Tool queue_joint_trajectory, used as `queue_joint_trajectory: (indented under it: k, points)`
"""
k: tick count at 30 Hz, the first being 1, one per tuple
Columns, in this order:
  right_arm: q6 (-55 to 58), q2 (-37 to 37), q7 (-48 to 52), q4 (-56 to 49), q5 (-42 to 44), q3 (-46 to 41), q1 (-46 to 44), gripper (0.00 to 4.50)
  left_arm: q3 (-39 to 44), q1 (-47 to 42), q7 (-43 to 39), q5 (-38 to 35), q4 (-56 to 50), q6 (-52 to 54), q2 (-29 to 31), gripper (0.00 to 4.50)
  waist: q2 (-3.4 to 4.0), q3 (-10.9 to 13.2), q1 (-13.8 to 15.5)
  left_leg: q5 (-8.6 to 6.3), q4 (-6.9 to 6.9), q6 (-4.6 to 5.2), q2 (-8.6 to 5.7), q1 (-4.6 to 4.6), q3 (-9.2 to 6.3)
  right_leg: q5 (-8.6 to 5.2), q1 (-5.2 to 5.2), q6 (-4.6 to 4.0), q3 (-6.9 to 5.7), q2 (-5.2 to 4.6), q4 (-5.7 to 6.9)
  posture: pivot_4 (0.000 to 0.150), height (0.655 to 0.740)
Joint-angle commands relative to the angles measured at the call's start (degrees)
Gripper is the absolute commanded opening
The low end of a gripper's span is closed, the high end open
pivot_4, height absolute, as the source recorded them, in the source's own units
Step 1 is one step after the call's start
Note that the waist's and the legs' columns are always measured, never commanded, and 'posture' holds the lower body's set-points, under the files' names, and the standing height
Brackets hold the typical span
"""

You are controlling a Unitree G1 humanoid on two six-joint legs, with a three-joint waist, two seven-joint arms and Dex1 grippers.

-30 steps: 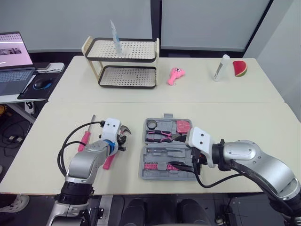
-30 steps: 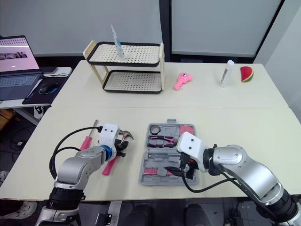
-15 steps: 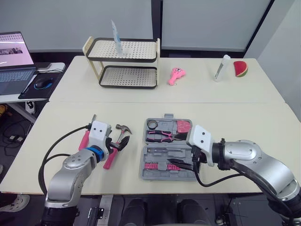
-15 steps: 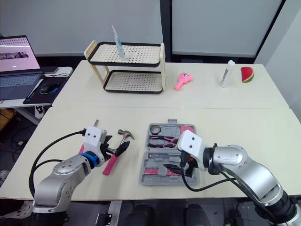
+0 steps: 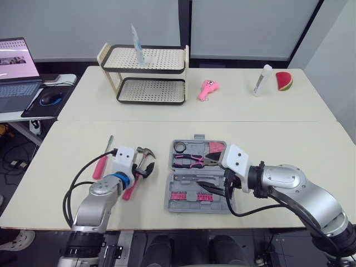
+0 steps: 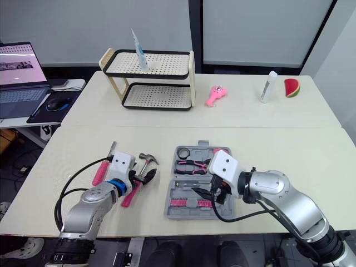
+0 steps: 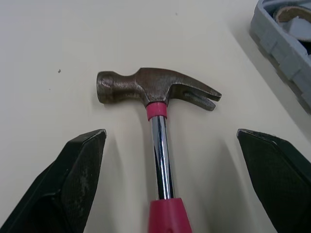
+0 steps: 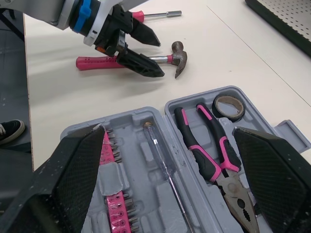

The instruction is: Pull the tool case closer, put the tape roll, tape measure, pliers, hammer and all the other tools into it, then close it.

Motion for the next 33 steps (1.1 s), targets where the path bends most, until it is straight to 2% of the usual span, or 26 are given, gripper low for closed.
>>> queue_joint_trajectory:
  k: [1,12,19,23,27,28,30,33]
  points:
    - [-0.8,0.4,0.0,-1.4,-0.3,-0.3,-0.3,4.50,-0.5,-1.0,0.1,0.7,-0.3,1.1,-0.1,3.87,0.00,0.0,0.0,0.00,0.00,0.00,0.00,0.00,0.00,0.00,0.00,0.00,0.00,0.00,0.00,0.150,0.7356]
    - [-0.3,0.3,0.2,-1.7,-0.4,-0.7,0.1,4.50,-0.5,-1.1,-0.6,1.0,1.1,3.0,-1.0,0.39,0.02,0.0,0.1,0.00,0.00,-0.01,-0.01,0.00,0.00,0.00,0.00,0.00,0.01,-0.01,0.00,0.150,0.7356]
    - [-0.3,0.1,-0.1,-2.0,-0.5,-1.4,0.6,4.50,1.6,0.4,-0.8,0.0,-0.7,2.1,-0.5,0.32,0.08,-0.1,0.0,0.00,0.00,0.00,-0.01,0.01,0.01,0.00,0.01,0.00,0.01,-0.01,0.00,0.150,0.7356]
    - [-1.3,-0.5,0.2,-2.2,-0.7,-2.4,1.5,4.50,3.6,2.5,-2.8,-0.8,-5.7,0.9,2.4,0.31,0.07,-0.1,-0.1,0.01,-0.02,-0.01,0.02,0.00,0.00,0.00,-0.01,0.00,0.02,-0.01,0.00,0.150,0.7356]
    - [-3.4,-1.7,1.4,-2.5,-0.7,-3.9,3.0,4.50,5.3,5.4,-8.0,-2.5,-12.6,-0.9,7.6,0.28,0.08,0.0,-0.1,0.00,-0.06,0.00,0.05,-0.01,0.00,0.00,-0.05,0.00,0.05,-0.03,-0.01,0.150,0.7356]
    - [-4.3,-2.1,2.0,-2.6,-0.6,-4.6,3.5,4.50,5.4,6.1,-10.1,-3.0,-14.6,-1.8,9.3,0.09,0.08,0.0,-0.1,0.00,-0.06,0.00,0.05,-0.01,0.00,0.00,-0.05,0.00,0.05,-0.04,-0.02,0.150,0.7356]
    - [-6.6,-3.4,3.6,-2.9,-0.2,-6.4,5.1,4.50,4.7,7.1,-15.2,-4.6,-18.6,-3.4,12.6,0.03,0.08,-0.1,0.1,0.00,-0.07,0.00,0.04,0.00,0.00,0.00,-0.03,0.00,0.05,-0.05,-0.04,0.150,0.7356]
    - [-9.6,-5.8,6.4,-3.0,0.4,-9.3,7.9,4.50,3.4,7.0,-19.7,-7.3,-22.3,-3.6,14.7,0.03,0.12,-0.1,0.4,-0.02,-0.07,0.02,-0.03,0.01,0.02,0.00,0.08,0.00,0.04,-0.09,-0.14,0.150,0.7356]
